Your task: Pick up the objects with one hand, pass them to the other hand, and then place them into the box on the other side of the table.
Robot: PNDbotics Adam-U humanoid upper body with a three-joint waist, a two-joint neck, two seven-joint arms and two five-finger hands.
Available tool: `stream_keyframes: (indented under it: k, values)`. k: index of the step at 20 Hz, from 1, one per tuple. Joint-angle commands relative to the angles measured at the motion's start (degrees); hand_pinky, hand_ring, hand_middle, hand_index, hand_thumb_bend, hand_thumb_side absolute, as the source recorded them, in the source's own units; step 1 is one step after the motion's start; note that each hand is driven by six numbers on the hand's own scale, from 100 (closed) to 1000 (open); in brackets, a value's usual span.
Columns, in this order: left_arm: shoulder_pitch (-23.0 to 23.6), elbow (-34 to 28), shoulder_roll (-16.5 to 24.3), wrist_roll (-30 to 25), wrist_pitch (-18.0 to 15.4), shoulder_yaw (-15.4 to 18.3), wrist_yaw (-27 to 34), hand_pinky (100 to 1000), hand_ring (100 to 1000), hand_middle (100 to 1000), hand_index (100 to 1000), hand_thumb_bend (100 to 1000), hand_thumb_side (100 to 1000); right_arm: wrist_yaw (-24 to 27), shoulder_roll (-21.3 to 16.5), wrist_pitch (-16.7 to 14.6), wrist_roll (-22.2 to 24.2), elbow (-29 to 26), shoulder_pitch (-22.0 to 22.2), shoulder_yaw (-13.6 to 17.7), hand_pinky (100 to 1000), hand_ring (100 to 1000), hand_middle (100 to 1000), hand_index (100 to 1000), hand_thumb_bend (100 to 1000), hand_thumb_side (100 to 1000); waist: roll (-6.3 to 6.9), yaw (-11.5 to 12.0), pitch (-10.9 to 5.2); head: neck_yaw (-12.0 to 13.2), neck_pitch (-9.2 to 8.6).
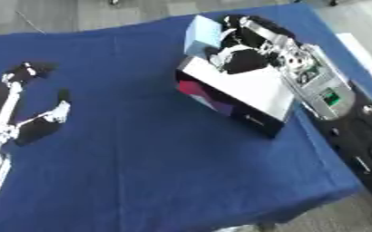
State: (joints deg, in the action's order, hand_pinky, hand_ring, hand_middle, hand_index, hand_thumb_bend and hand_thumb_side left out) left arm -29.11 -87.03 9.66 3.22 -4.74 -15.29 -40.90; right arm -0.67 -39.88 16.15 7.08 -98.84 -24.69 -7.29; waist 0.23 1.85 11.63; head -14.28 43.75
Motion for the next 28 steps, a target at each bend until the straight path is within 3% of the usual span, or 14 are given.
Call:
stream_keyframes:
  k: [1, 9, 14, 16, 19, 23, 28]
  values:
    - [-0.3, -1.2, 1.4, 0.2, 0.3, 0.8, 0.1, 849, 753, 731, 824, 145, 392, -1.3, -3.3, -0.6, -1.2, 0.9, 0.8, 2.8, 856, 691, 701, 626, 100, 111, 0.33, -0.1, -2.09, -0.9, 0.01]
    - [0.1, -2.3, 1.9, 0.3, 0.5, 1.0, 0.4, 848, 752, 729, 821, 141, 386, -0.8, -6.9, -3.6, -0.1, 6.9, 3.2, 5.6, 864, 734, 768, 694, 100, 114, 0.59, 0.2, -2.04, -3.6, 0.34]
    - [0.2, -2.6, 2.0, 0.5, 0.7, 1.1, 0.5, 848, 752, 728, 820, 142, 388, 0.8, -8.2, -6.0, 1.3, 10.5, 3.2, 6.7, 879, 806, 880, 824, 100, 150, 0.66, 0.4, -2.01, -3.8, 0.26]
    - [0.2, -2.6, 1.9, 0.5, 0.7, 1.1, 0.6, 848, 752, 729, 820, 144, 393, 0.7, -8.6, -6.9, 1.7, 11.6, 3.1, 7.1, 884, 833, 919, 879, 100, 100, 0.66, 0.5, -2.00, -3.8, 0.24]
    - [0.3, -2.6, 1.9, 0.6, 0.8, 1.2, 0.7, 848, 751, 728, 820, 144, 394, -0.8, -9.2, -7.6, 1.9, 13.2, 3.1, 7.4, 894, 870, 957, 928, 100, 121, 0.66, 0.5, -2.03, -3.8, 0.28]
    - [0.3, -2.6, 1.9, 0.8, 1.0, 1.3, 0.8, 848, 752, 728, 820, 143, 393, -2.4, -9.1, -8.0, 2.8, 15.5, 2.9, 7.6, 911, 893, 966, 939, 100, 219, 0.69, 0.5, -2.08, -3.9, 0.25]
    - [0.4, -2.5, 1.7, 0.8, 1.0, 1.3, 0.8, 849, 752, 728, 820, 150, 403, -2.8, -9.0, -9.4, 4.2, 16.6, 2.6, 7.8, 938, 921, 982, 962, 100, 181, 0.67, 0.6, -2.06, -3.7, 0.31]
